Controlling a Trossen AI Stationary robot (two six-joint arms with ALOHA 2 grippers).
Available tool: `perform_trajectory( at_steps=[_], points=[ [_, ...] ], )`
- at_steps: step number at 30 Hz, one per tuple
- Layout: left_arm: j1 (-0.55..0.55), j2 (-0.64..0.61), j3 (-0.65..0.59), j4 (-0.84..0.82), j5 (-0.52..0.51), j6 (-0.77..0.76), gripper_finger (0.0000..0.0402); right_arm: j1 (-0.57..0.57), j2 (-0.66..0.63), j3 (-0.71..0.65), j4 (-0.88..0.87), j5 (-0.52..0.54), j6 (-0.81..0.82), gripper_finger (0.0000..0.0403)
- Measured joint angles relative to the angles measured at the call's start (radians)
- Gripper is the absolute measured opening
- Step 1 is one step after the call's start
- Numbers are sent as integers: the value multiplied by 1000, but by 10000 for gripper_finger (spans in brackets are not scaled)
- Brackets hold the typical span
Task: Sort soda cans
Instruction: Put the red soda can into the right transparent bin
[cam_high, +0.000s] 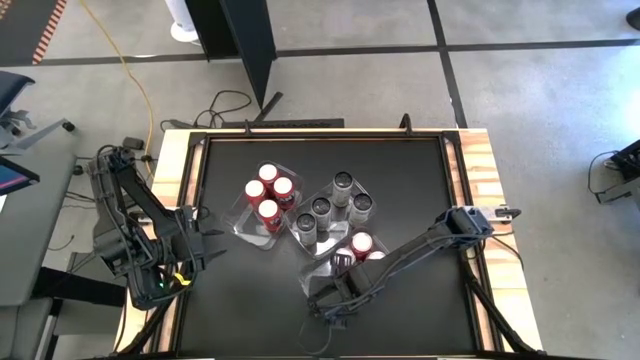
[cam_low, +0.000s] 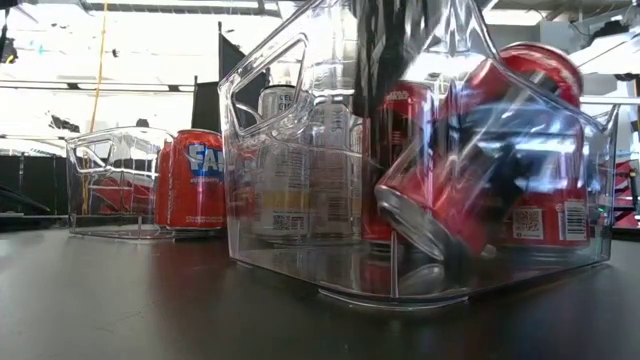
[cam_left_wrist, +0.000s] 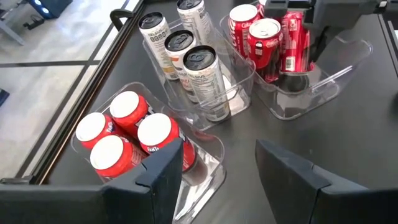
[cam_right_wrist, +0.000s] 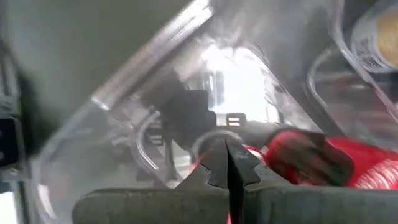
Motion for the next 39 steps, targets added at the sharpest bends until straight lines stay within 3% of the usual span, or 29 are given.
perform_trajectory(
  at_steps=[22,39],
  points=[
    [0,0,0,0,3,-1,194,-6,-2,1,12,8,-7,5],
    [0,0,0,0,3,0,194,-4,-3,2,47,109,-82,5]
  ],
)
